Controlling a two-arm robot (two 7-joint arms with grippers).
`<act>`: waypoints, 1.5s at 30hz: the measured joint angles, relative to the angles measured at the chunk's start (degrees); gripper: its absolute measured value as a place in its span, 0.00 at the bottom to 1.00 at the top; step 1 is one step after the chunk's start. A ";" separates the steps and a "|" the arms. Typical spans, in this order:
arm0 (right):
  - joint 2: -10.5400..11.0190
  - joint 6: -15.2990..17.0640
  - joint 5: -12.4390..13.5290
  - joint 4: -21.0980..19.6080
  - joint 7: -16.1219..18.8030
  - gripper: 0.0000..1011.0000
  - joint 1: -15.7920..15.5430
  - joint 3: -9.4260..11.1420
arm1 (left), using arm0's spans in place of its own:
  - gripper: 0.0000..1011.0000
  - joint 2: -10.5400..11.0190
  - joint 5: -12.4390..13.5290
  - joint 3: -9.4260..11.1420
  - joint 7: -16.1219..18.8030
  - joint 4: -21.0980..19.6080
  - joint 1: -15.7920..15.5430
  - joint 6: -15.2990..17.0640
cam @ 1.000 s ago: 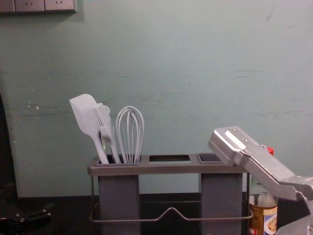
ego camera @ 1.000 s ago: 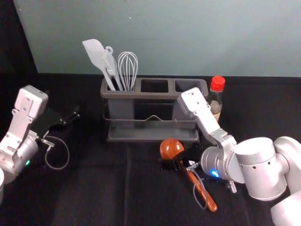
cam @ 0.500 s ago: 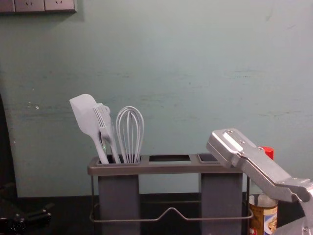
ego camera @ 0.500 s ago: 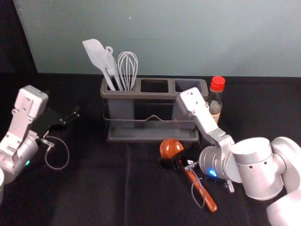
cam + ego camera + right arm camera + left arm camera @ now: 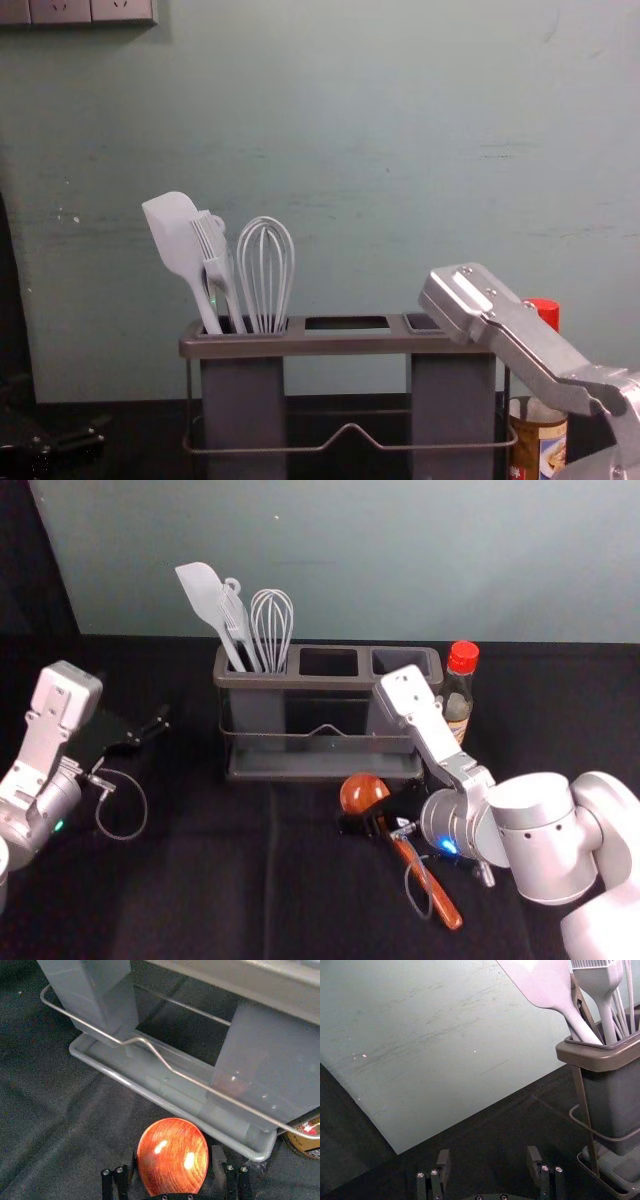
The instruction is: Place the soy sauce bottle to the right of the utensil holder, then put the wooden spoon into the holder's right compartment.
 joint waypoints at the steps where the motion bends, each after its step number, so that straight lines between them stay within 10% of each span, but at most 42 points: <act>1: -0.07 -0.11 -0.08 0.09 0.03 0.96 0.01 0.06 | 0.99 0.00 0.00 0.00 0.00 0.00 0.00 0.00; 16: -0.45 -0.34 -1.48 -0.79 1.44 0.83 -0.48 1.44 | 0.99 0.00 0.00 0.00 0.00 0.00 0.00 0.00; 30: 6.74 2.34 -0.61 -11.60 11.16 0.83 -2.62 1.11 | 0.99 0.00 0.00 0.00 0.00 0.00 0.00 0.00; 35: 9.29 -4.66 2.53 -16.44 13.73 0.83 -6.39 4.42 | 0.99 0.00 0.00 -0.01 0.00 0.00 0.00 0.00; 45: 8.15 -32.66 10.84 -20.72 14.11 0.83 -16.78 14.08 | 0.99 0.00 0.00 0.00 0.00 0.00 0.00 0.00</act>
